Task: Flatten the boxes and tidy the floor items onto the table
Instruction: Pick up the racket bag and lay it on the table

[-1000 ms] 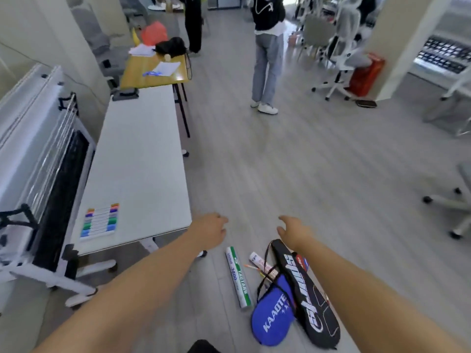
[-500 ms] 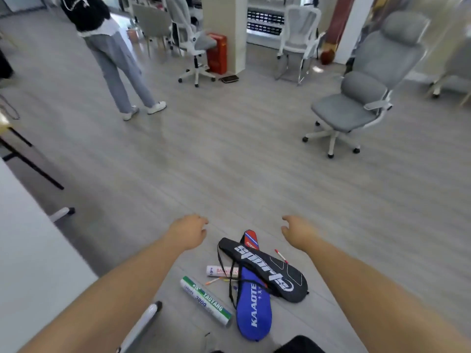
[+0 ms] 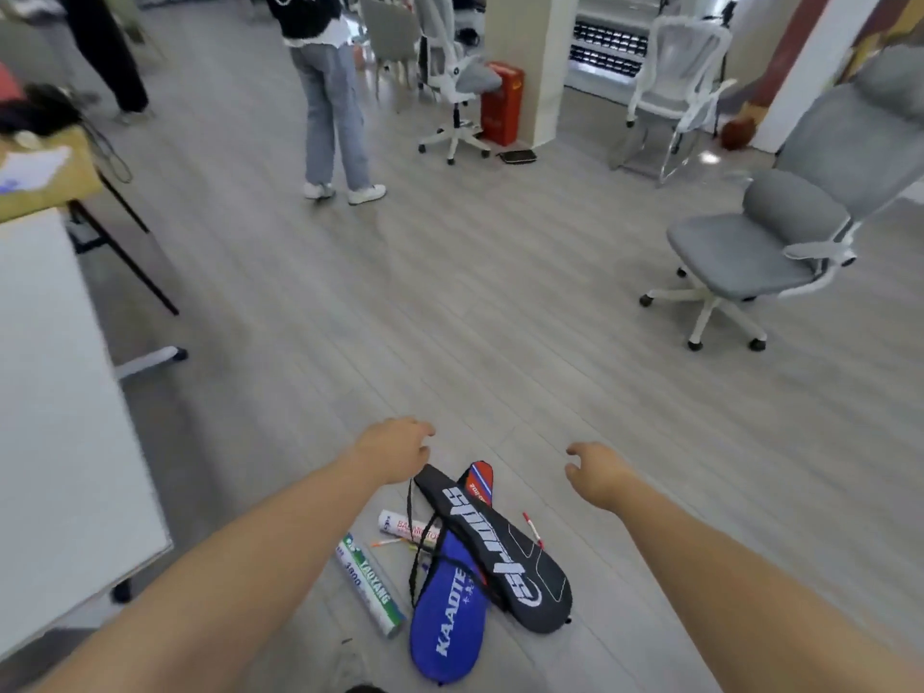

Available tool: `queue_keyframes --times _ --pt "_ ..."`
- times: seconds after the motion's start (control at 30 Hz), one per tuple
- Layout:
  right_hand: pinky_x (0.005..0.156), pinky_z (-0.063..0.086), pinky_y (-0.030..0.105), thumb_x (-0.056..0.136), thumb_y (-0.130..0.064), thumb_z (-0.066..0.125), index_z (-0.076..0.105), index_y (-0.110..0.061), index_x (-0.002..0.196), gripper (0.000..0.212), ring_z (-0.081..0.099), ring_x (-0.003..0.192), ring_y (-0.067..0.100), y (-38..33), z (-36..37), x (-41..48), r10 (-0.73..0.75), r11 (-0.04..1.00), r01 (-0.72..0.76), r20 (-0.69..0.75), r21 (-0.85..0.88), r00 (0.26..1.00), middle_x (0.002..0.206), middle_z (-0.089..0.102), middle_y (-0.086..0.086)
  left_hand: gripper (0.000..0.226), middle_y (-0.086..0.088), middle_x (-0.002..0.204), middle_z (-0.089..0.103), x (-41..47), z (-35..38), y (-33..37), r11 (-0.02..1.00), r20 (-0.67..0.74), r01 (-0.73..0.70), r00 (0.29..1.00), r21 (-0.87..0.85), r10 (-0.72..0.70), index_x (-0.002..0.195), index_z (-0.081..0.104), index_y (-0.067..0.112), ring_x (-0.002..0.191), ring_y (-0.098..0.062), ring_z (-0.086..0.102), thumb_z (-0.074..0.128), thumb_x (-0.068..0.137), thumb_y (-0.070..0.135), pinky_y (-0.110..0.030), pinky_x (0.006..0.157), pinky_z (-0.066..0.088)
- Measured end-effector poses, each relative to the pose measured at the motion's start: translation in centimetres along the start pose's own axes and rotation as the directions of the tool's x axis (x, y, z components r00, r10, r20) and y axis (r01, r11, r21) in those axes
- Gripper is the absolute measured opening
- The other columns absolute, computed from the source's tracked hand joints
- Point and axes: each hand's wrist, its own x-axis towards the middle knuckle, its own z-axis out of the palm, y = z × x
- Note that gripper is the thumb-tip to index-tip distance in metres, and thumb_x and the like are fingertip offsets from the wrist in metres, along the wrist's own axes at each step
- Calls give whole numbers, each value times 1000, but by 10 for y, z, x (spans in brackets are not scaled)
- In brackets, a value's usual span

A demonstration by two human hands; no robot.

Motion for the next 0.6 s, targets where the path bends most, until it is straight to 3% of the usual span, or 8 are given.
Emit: queue_keyframes --times 0.27,0.6 --pt "111 35 35 100 -29 46 46 -16 143 45 44 135 29 -24 -37 20 -286 937 301 103 -176 953 149 45 11 44 -8 138 54 -59 20 44 979 -15 170 985 -117 -173 142 49 24 126 -31 52 45 99 30 -41 101 45" --pt "106 41 37 100 -28 45 46 -19 143 43 49 129 29 -44 -34 40 -346 869 388 184 -307 920 145 48 9 51 -10 151 45 -65 31 14 895 71 379 925 -236 -373 150 39 27 134 -31 46 46 99 29 -44 108 41"
